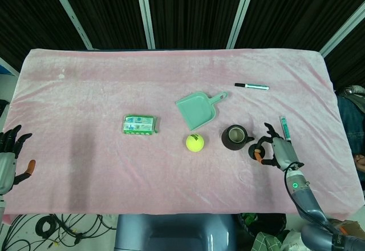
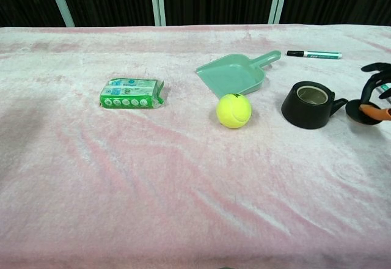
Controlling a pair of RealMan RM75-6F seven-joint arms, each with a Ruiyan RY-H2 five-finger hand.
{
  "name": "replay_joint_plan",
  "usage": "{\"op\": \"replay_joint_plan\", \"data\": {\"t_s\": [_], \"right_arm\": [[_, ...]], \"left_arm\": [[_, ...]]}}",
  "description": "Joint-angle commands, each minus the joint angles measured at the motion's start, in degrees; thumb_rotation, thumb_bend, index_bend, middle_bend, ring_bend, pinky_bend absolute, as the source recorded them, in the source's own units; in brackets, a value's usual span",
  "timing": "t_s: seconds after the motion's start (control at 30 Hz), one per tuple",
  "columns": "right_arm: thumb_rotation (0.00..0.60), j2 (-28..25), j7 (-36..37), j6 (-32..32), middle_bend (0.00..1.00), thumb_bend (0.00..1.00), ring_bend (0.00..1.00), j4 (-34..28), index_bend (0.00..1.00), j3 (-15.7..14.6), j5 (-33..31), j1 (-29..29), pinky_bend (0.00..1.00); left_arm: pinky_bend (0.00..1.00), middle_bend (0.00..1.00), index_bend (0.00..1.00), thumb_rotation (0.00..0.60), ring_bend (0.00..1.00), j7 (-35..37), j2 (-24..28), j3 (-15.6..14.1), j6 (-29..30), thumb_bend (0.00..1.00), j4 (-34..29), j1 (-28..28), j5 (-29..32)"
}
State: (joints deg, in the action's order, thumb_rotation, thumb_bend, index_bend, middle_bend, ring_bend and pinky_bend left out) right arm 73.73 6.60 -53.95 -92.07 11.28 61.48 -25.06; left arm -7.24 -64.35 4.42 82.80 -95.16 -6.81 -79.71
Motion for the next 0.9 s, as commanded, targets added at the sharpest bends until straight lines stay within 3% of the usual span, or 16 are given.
{"op": "replay_joint_plan", "data": {"t_s": [0.03,0.23,0.47,0.9], "right_arm": [[0.600,-2.0,-0.8,-0.9,0.01,0.32,0.13,-2.1,0.58,1.7,0.1,-0.6,0.18],[0.600,-4.4,-3.1,3.0,0.01,0.32,0.13,-4.8,0.58,5.0,-4.5,-4.5,0.18],[0.600,-3.4,-9.7,8.4,0.01,0.32,0.13,-2.1,0.58,6.7,-13.9,-11.8,0.18],[0.600,1.3,-15.8,10.0,0.01,0.32,0.13,2.6,0.58,5.3,-25.6,-18.5,0.18]], "left_arm": [[0.00,0.00,0.16,0.600,0.00,0.1,0.0,0.0,0.1,0.39,0.0,0.0,0.0],[0.00,0.00,0.16,0.600,0.00,0.2,0.1,-0.1,0.0,0.39,0.0,0.0,-0.1],[0.00,0.00,0.16,0.600,0.00,0.3,0.1,0.0,-0.1,0.39,0.1,0.0,-0.1],[0.00,0.00,0.16,0.600,0.00,0.8,0.3,0.1,-0.5,0.39,0.1,-0.2,0.1]]}}
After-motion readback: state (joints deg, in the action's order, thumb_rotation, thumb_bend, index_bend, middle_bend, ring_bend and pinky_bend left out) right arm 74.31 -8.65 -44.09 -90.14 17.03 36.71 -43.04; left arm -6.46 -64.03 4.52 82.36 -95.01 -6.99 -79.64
